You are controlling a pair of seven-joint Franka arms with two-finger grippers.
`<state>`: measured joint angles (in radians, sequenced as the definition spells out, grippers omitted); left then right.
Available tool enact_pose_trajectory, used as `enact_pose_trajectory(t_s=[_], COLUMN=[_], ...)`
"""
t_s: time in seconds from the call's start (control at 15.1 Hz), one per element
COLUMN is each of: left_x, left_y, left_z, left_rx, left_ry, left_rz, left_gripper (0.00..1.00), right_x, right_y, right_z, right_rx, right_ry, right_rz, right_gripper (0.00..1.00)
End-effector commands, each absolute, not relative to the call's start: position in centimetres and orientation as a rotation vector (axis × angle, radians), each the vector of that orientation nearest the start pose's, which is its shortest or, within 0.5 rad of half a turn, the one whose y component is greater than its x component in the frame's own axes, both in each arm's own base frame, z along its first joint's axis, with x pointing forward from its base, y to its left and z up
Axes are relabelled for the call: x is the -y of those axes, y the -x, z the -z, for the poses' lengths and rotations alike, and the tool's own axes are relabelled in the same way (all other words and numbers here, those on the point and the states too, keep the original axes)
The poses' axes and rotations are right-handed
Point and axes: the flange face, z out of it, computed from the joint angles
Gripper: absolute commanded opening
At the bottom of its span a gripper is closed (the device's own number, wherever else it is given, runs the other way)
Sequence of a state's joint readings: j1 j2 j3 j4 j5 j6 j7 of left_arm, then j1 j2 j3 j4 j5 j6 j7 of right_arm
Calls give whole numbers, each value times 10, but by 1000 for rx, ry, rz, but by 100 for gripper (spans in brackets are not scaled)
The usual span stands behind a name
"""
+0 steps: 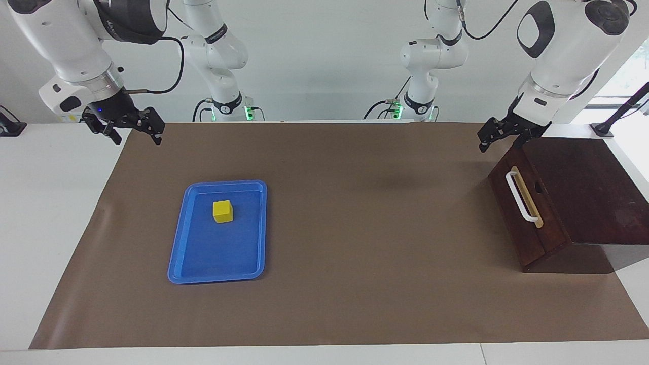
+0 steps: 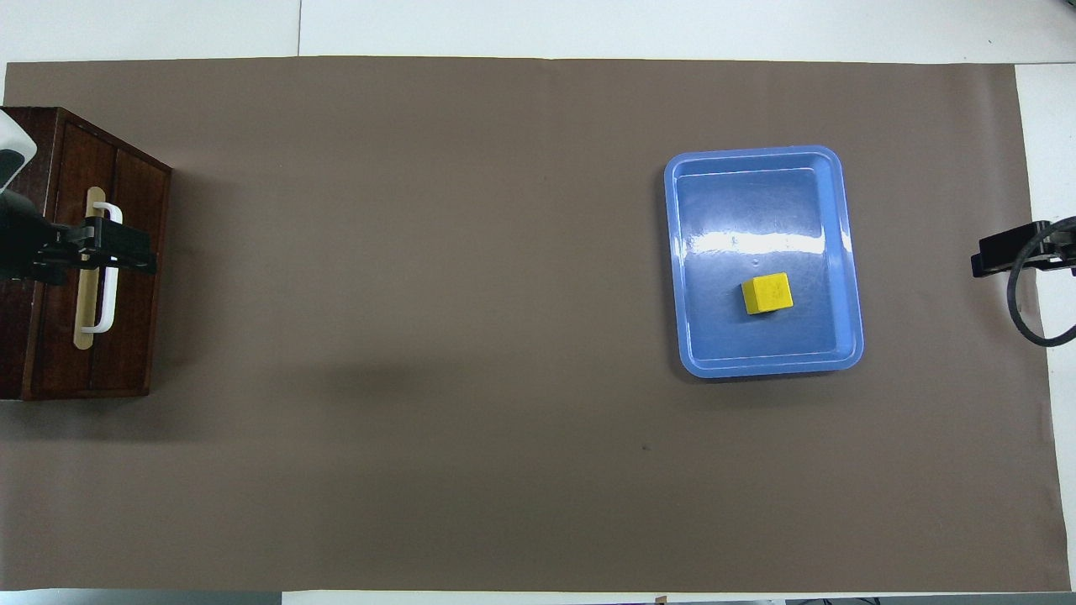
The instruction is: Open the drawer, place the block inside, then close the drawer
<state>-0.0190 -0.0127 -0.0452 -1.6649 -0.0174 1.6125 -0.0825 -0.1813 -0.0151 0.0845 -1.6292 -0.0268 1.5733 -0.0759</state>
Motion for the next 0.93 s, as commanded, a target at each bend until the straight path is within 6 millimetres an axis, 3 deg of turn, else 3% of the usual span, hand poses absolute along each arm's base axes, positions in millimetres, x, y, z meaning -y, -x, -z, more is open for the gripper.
enact_pose_trajectory(t_s=[0.0,0.13,0.33,0.46,0.73,0.86], left_x=[40,38,42,40,32,26], left_y=[-544,-549,-556,-563,-579,-577], left_z=[-593,-591,-550,-525,-461,-442], left_rx=[41,1,-108,-164,-283,-303], left_ry=[3136,3103,2974,2904,2781,2782], left_rz=[-40,25,130,160,146,173], left_gripper=[100,100,100,100,100,100], right_x=[63,63,64,75,82,82], right_y=[-545,-545,-544,-542,-525,-514], right_z=[-610,-610,-609,-609,-591,-581], right_rx=[-18,-23,-30,-67,-318,-513], right_ry=[3185,3185,3179,3172,3149,3113], right_rz=[-46,-46,-58,-62,-134,-172], right_gripper=[100,100,100,100,100,100])
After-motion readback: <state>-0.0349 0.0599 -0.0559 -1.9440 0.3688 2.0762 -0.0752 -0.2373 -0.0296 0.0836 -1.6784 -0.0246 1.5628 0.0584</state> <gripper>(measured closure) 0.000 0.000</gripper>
